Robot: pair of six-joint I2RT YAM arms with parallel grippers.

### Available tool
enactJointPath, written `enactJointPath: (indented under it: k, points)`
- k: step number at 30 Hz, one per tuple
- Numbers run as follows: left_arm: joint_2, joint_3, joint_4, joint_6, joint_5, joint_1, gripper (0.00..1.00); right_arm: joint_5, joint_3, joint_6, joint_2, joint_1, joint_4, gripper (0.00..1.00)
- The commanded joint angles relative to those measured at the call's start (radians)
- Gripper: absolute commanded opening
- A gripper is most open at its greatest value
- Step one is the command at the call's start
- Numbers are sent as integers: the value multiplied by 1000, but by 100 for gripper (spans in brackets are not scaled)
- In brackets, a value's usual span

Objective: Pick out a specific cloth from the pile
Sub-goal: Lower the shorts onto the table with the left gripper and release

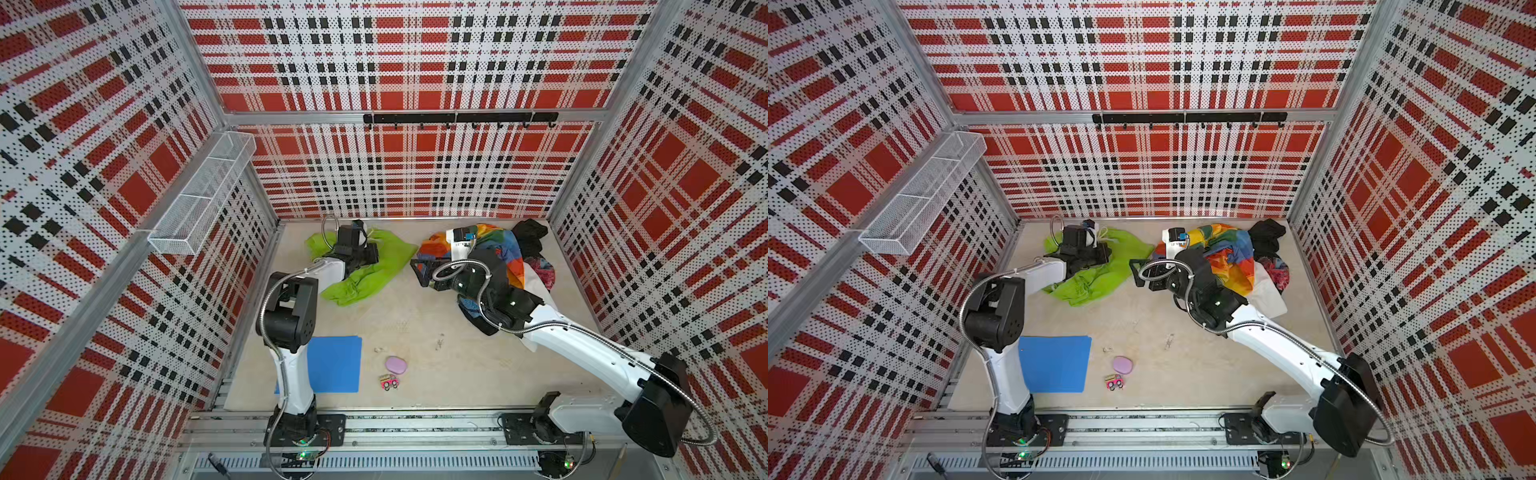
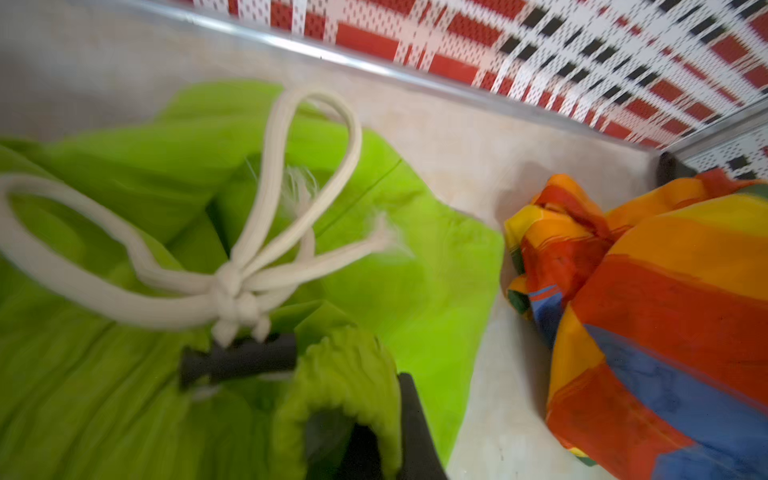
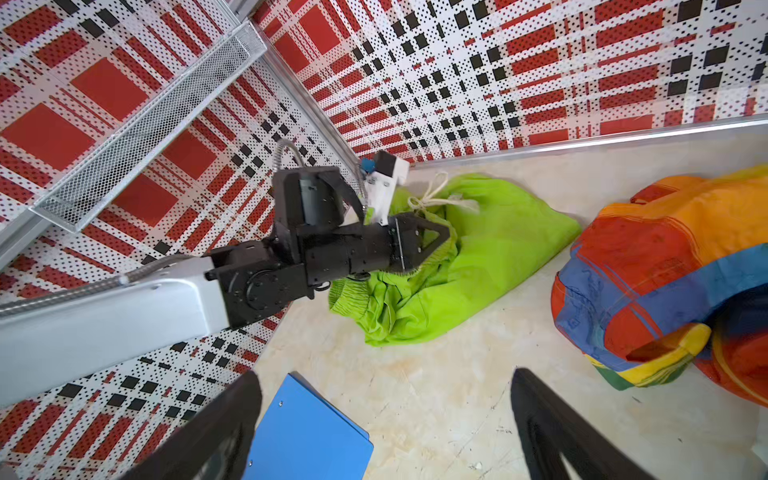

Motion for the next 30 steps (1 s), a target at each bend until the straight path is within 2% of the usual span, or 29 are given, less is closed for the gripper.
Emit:
enactJointPath:
  k: [1, 6, 13, 16, 19, 26, 30]
  points:
    - [57, 70, -36, -32, -22, -33, 1, 13, -4, -21, -25, -4, 21, 100]
    - [136, 145, -115, -66, -89, -34, 13, 30, -10, -33, -33, -8, -21, 100]
    - [133, 159, -193, -113, -226, 8, 15, 34, -31, -44, -78, -29, -70, 100]
    - [106, 134, -163, -115, -172, 46, 24, 9, -39, -58, -93, -44, -78, 100]
    - [68, 115, -117, -101, -142, 53, 28, -53, -44, -75, -102, -68, -71, 100]
    - [-6, 131, -120, -97, -88, 78, 51, -166, -48, -142, -135, -103, -91, 100]
    - [-130, 114, -166, -65, -100, 83, 81, -181, -63, -190, -165, -108, -148, 100]
